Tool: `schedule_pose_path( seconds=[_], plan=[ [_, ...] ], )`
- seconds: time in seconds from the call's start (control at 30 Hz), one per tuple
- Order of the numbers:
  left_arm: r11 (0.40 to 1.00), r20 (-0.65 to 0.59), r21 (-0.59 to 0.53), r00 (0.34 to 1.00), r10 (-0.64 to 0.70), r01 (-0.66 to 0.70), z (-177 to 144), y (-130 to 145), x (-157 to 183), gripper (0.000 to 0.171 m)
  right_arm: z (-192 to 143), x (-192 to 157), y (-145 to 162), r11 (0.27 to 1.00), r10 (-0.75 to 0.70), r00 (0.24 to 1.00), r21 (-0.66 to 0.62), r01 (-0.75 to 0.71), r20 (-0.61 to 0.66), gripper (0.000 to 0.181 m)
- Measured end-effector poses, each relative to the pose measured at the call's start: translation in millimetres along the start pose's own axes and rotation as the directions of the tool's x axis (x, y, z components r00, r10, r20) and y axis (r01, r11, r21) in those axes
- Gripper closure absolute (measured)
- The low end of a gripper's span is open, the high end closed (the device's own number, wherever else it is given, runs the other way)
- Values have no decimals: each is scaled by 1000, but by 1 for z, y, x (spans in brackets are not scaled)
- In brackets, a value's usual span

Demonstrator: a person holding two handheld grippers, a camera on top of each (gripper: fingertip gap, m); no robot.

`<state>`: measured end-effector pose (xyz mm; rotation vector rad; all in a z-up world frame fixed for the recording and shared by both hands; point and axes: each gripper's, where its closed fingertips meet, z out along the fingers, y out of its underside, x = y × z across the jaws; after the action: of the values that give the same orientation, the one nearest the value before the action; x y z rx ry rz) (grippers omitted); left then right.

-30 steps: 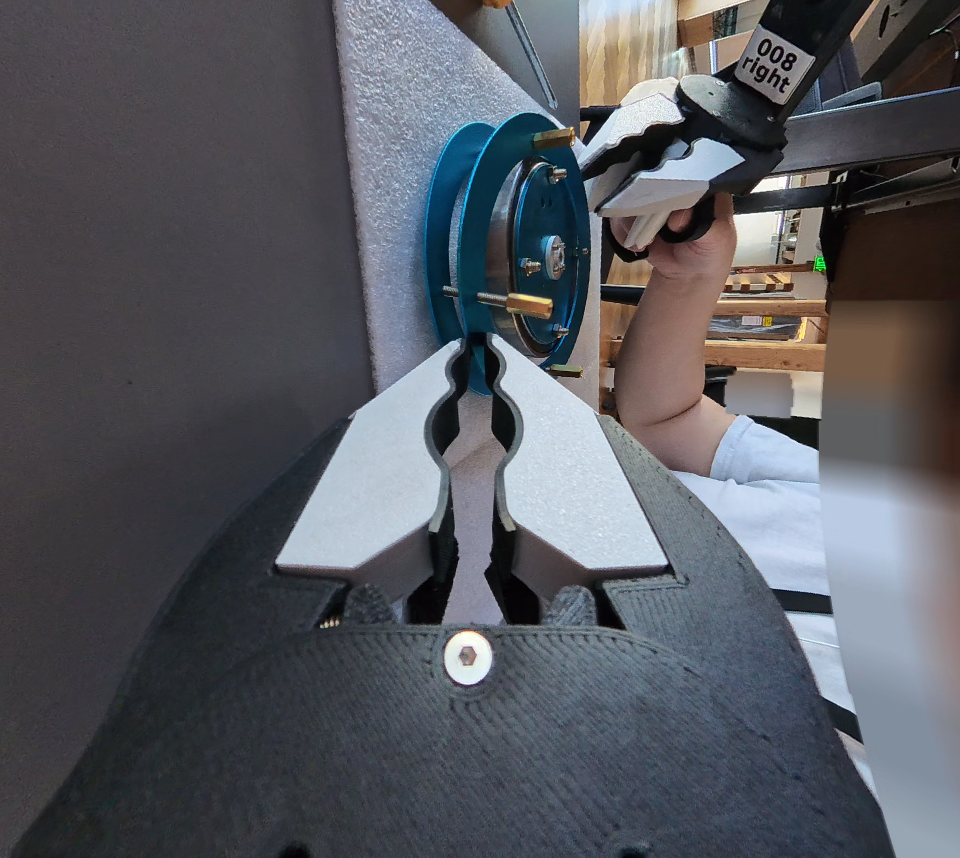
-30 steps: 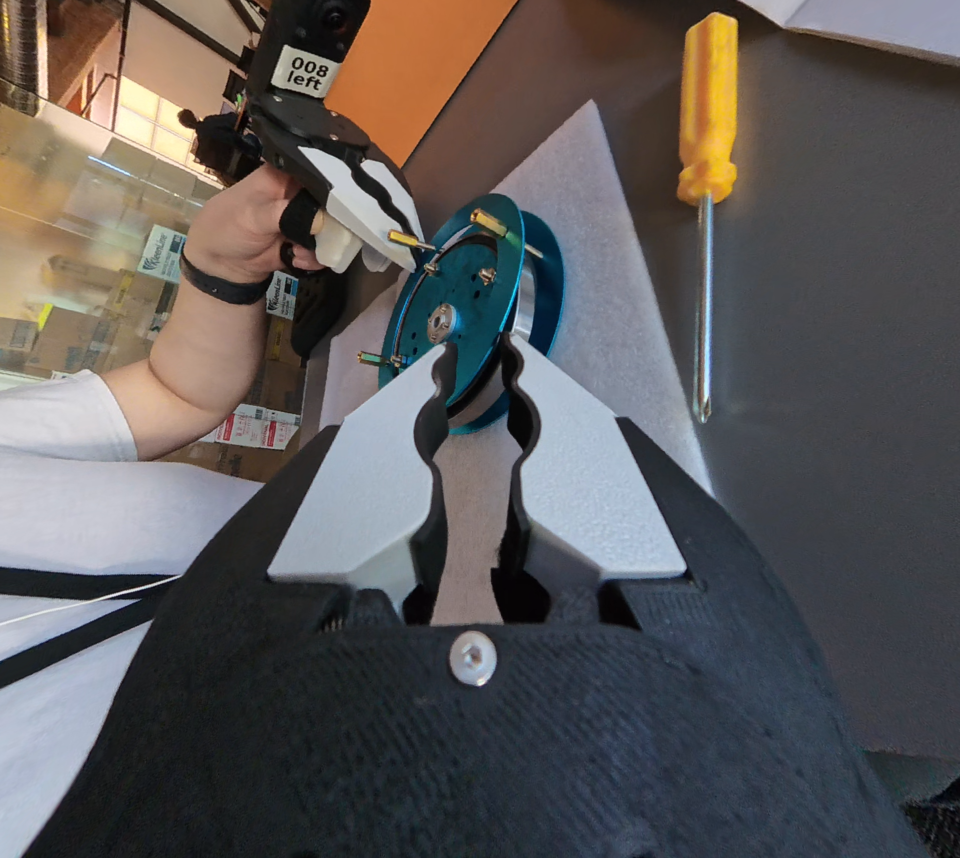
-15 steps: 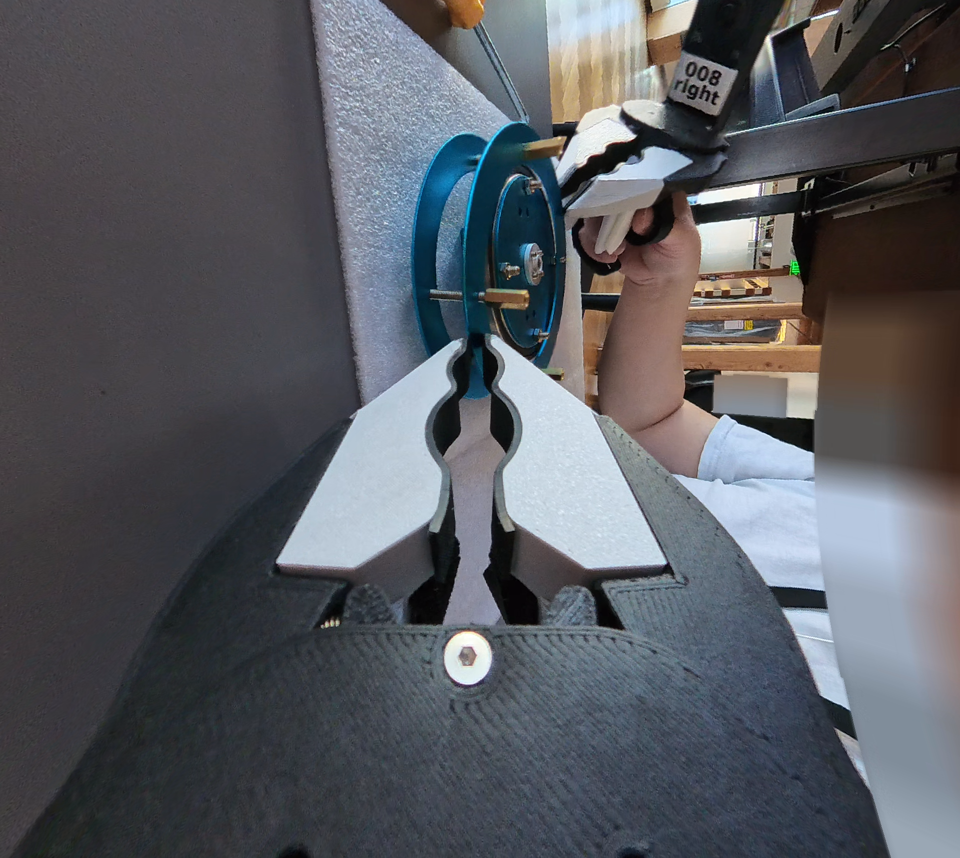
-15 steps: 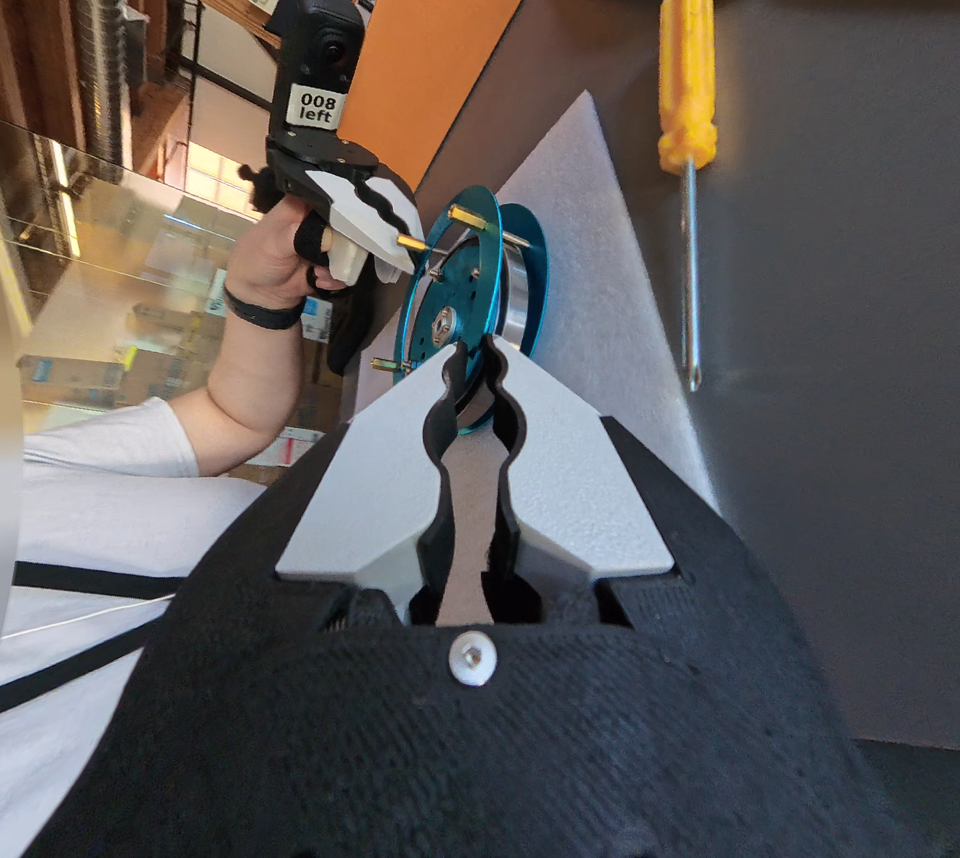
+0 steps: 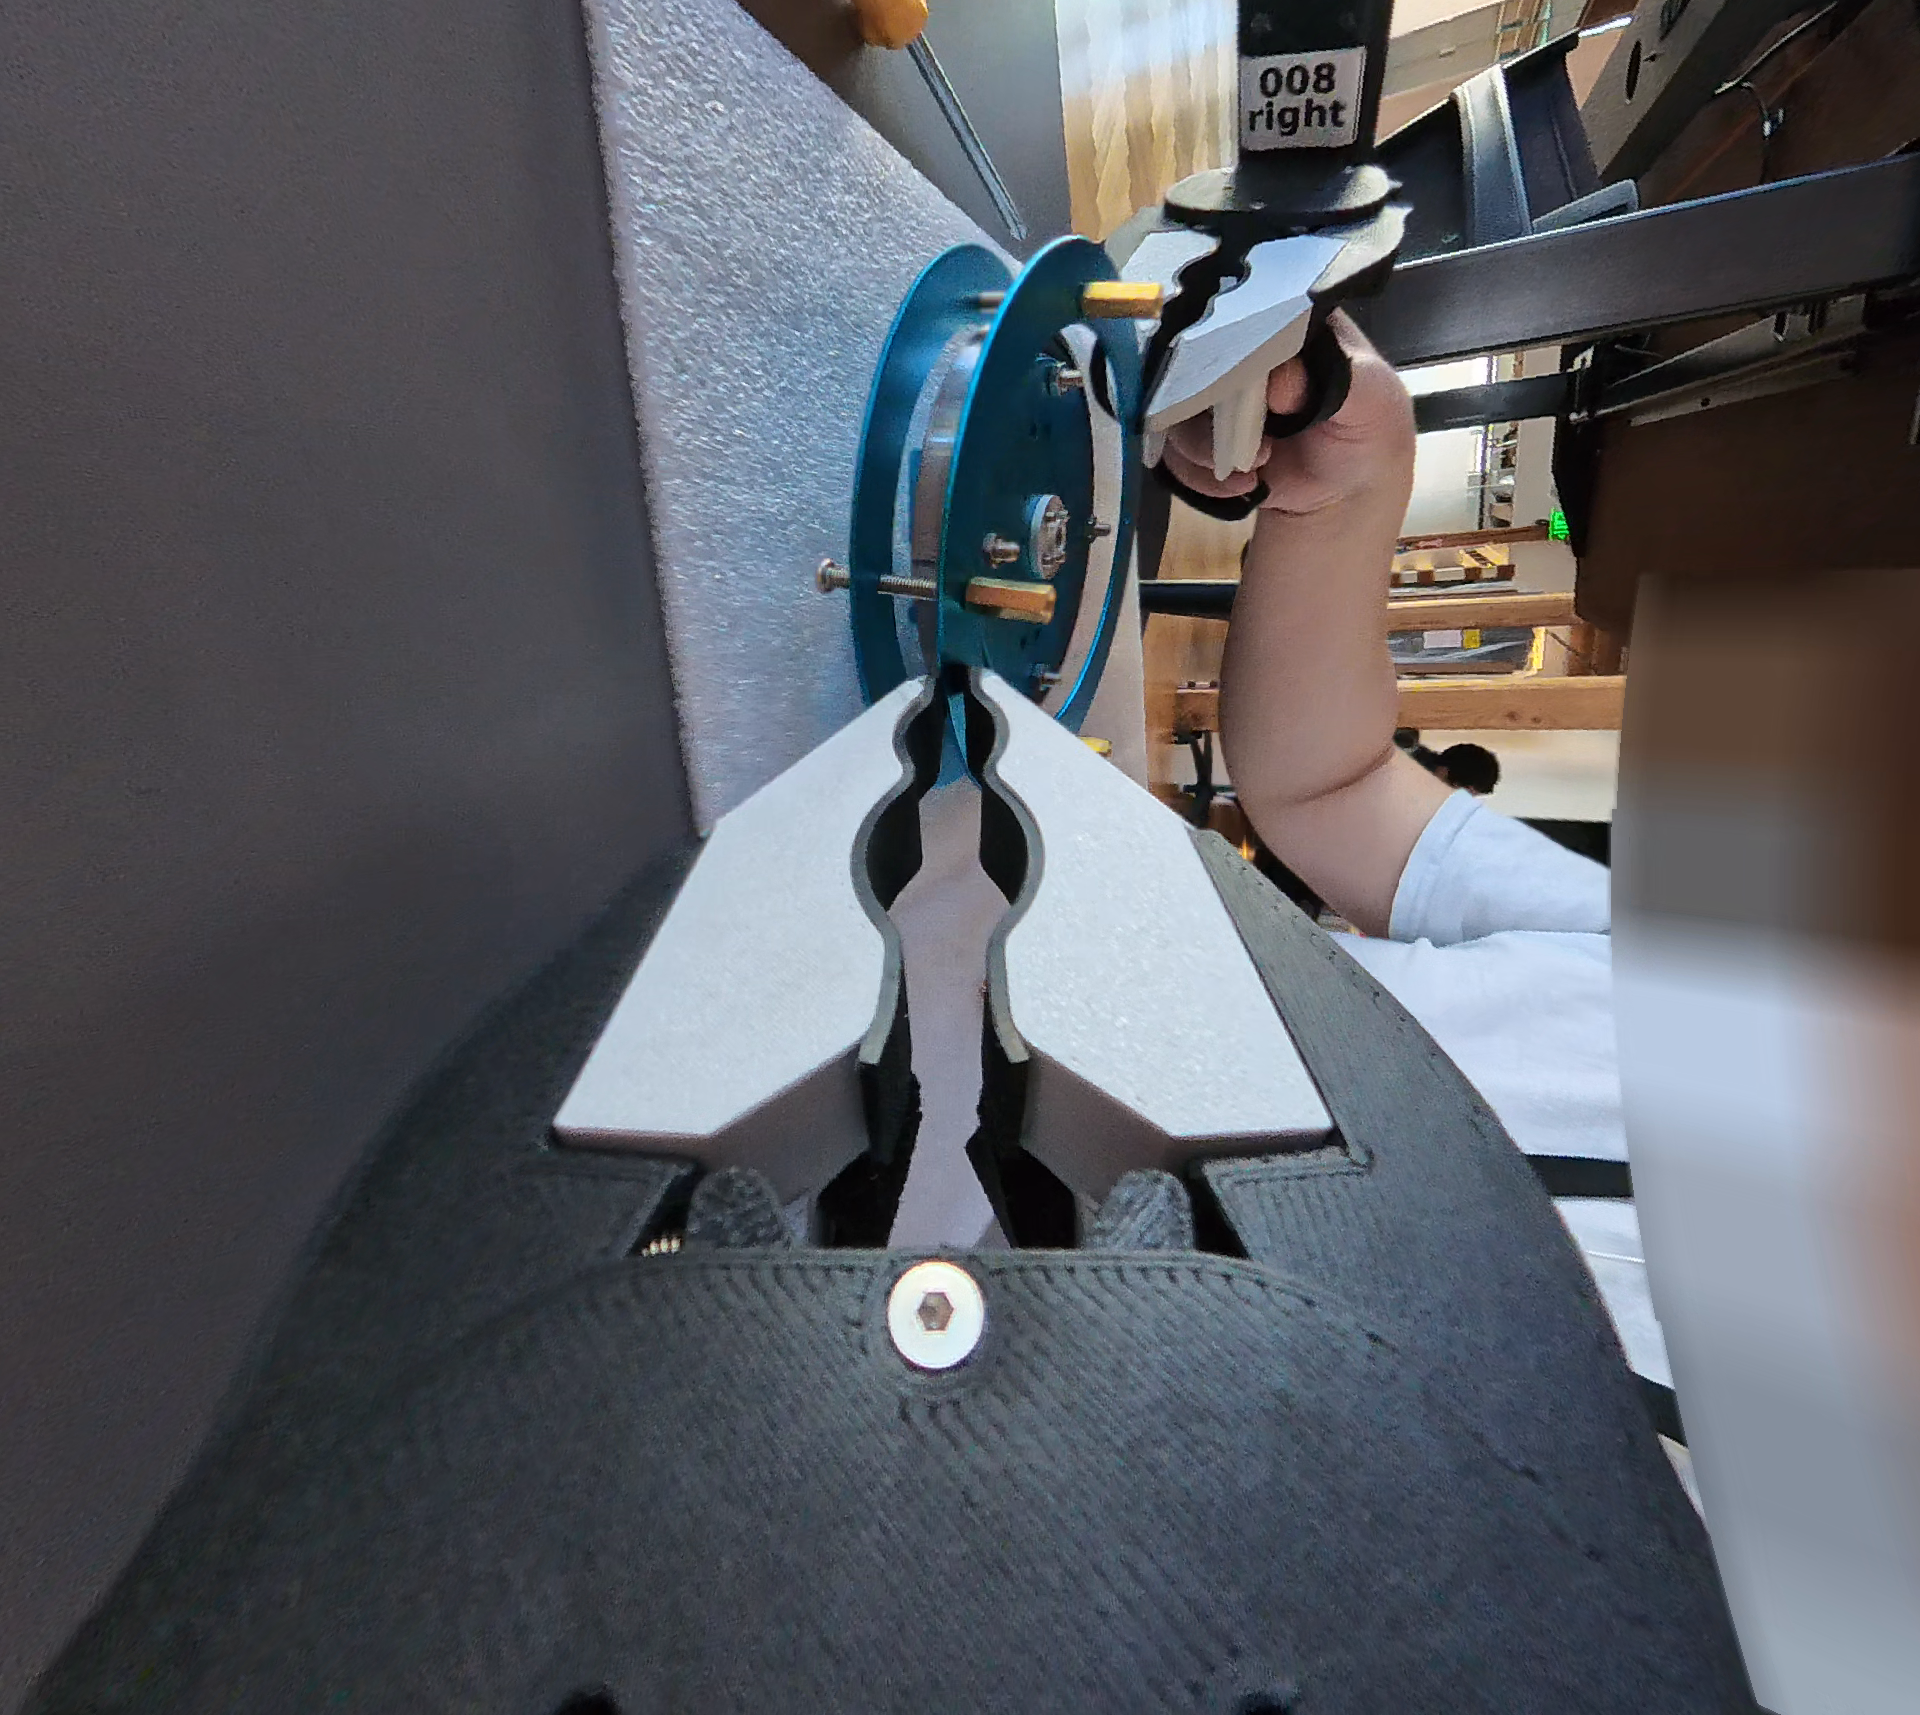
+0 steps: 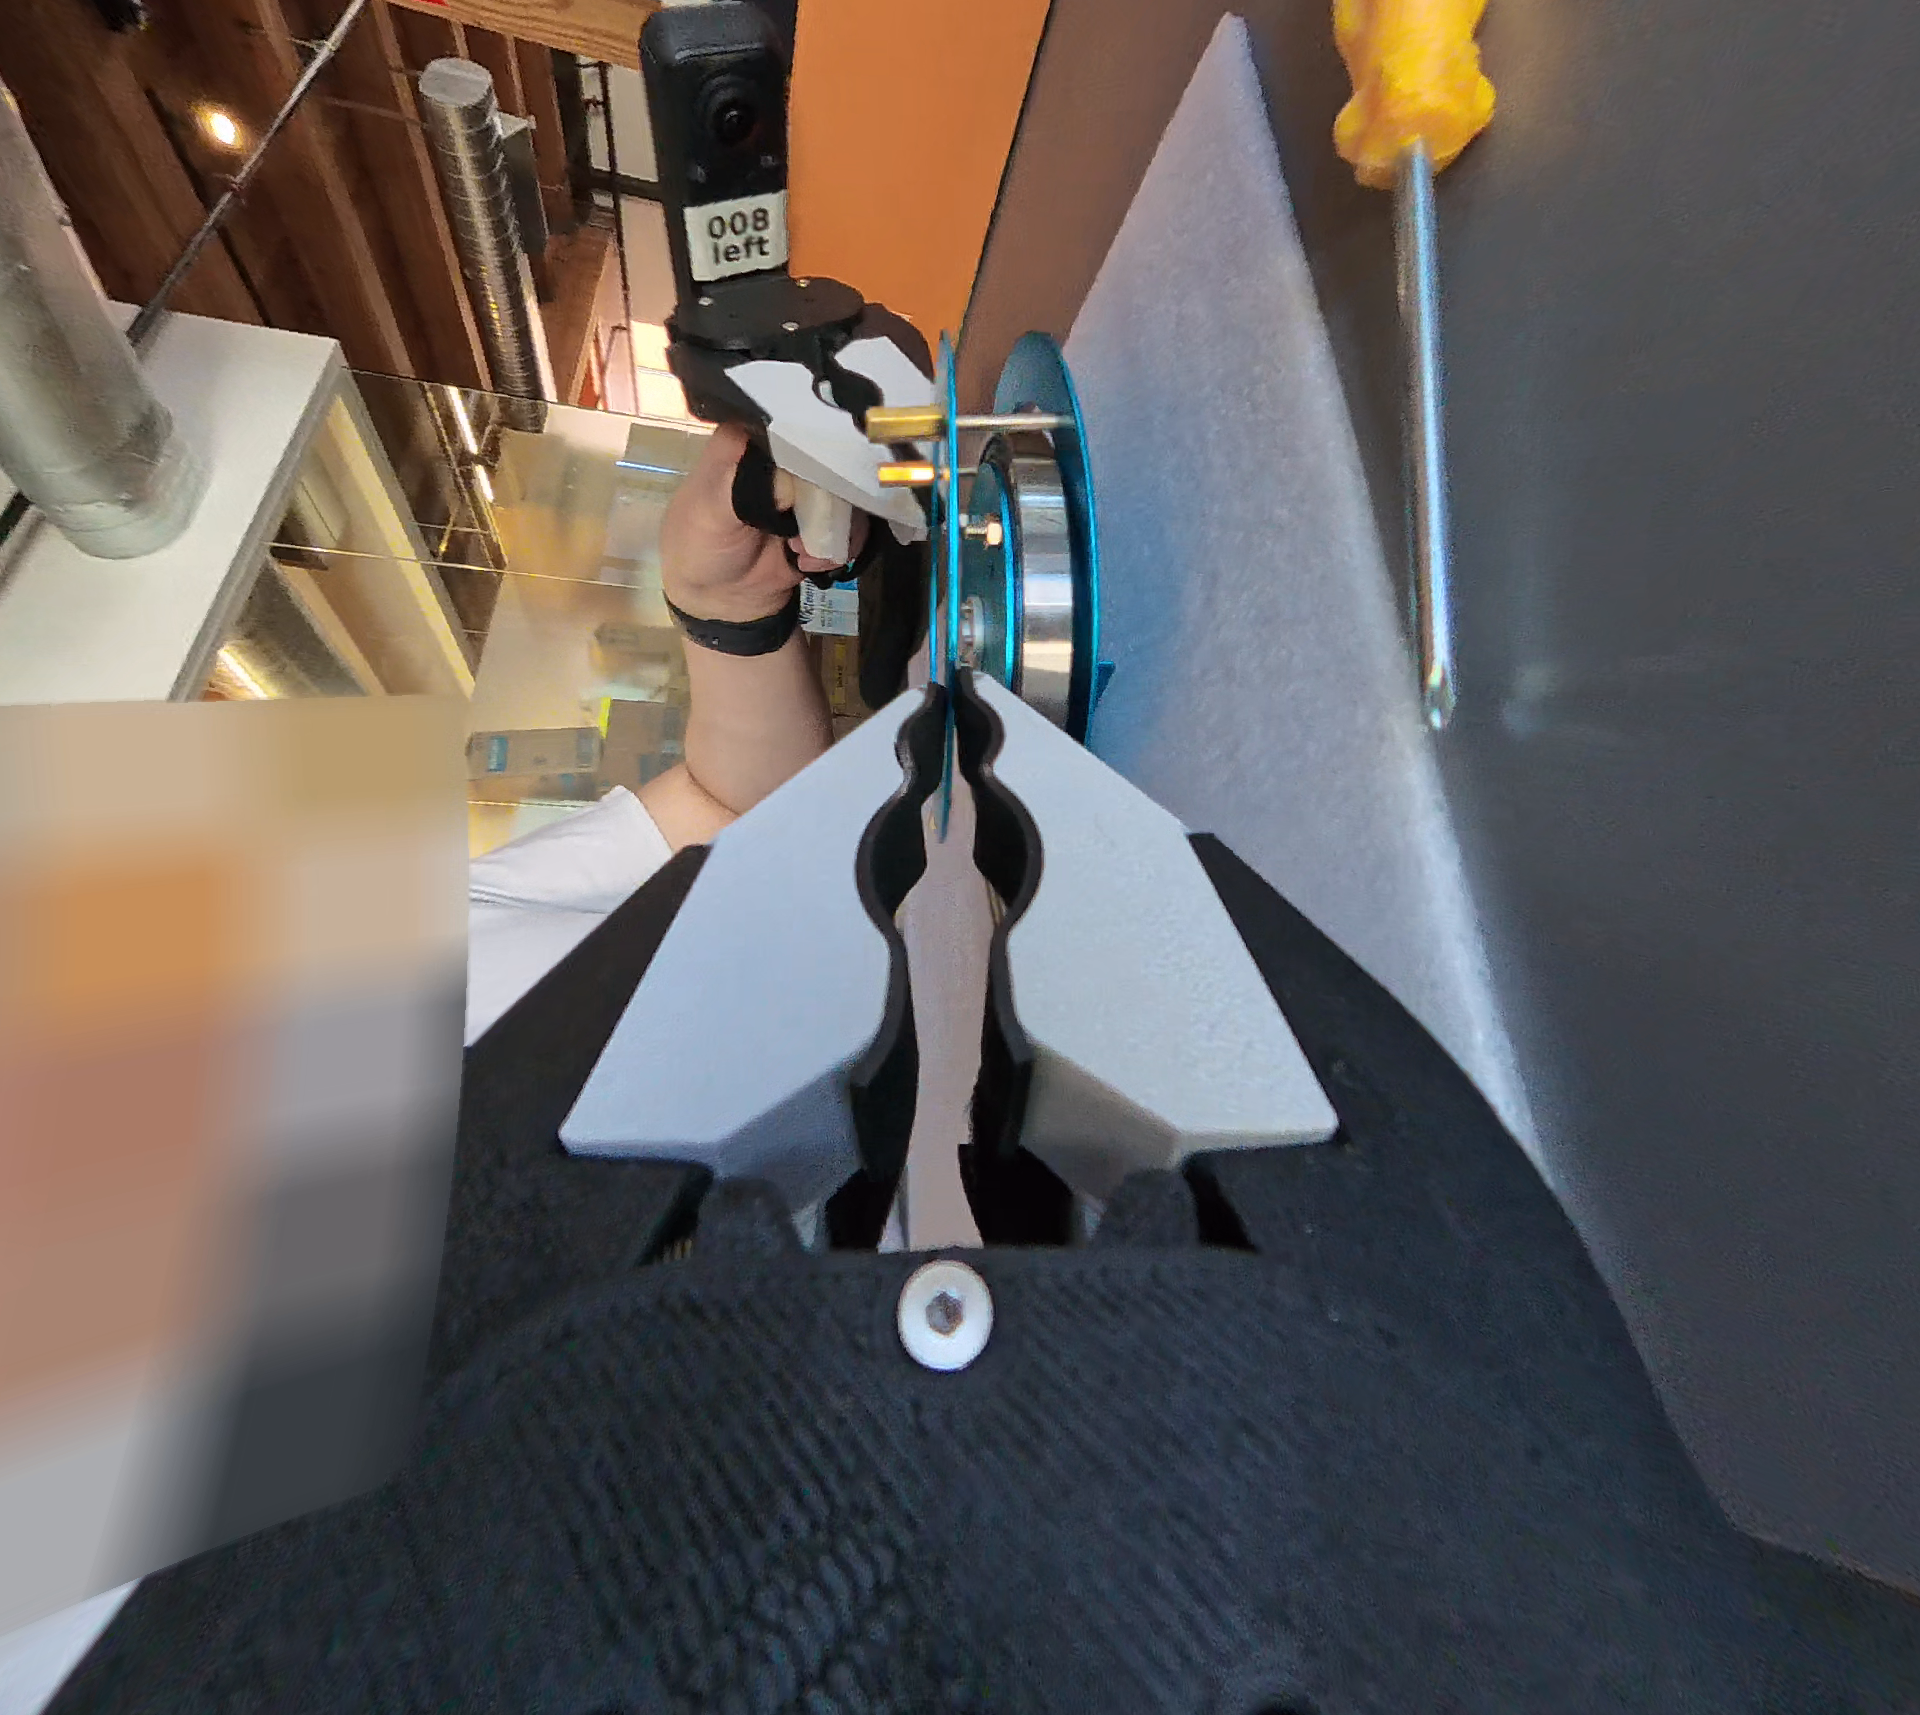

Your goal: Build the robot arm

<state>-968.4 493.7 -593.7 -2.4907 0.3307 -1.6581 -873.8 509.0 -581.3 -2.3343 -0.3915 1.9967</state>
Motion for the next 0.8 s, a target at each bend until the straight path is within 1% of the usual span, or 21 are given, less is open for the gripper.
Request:
schedule_pose_path(
  seconds=[0.13,0.27,0.47,0.57,0.63,0.8],
  plan=[
    [1000,-20,-4,1000,-1,1,3,1,3,170,-3,0,3,1000,-22,999,-24,21,-49,181],
    [999,-59,-34,998,-7,5,12,5,7,170,-11,9,1,999,-36,996,5,37,-85,181],
    [1000,-44,-20,999,14,-15,14,2,5,170,-13,13,2,998,-40,997,42,42,-65,181],
    [1000,-48,-7,999,11,-12,11,1,8,170,-12,16,3,997,-61,994,37,64,-91,180],
    [1000,-26,-3,999,23,-23,9,1,8,169,-13,18,4,997,-74,991,22,77,-108,180],
    [996,84,8,993,86,-87,4,1,-2,168,-14,19,2,996,-87,987,13,90,-135,179]
  ],
)
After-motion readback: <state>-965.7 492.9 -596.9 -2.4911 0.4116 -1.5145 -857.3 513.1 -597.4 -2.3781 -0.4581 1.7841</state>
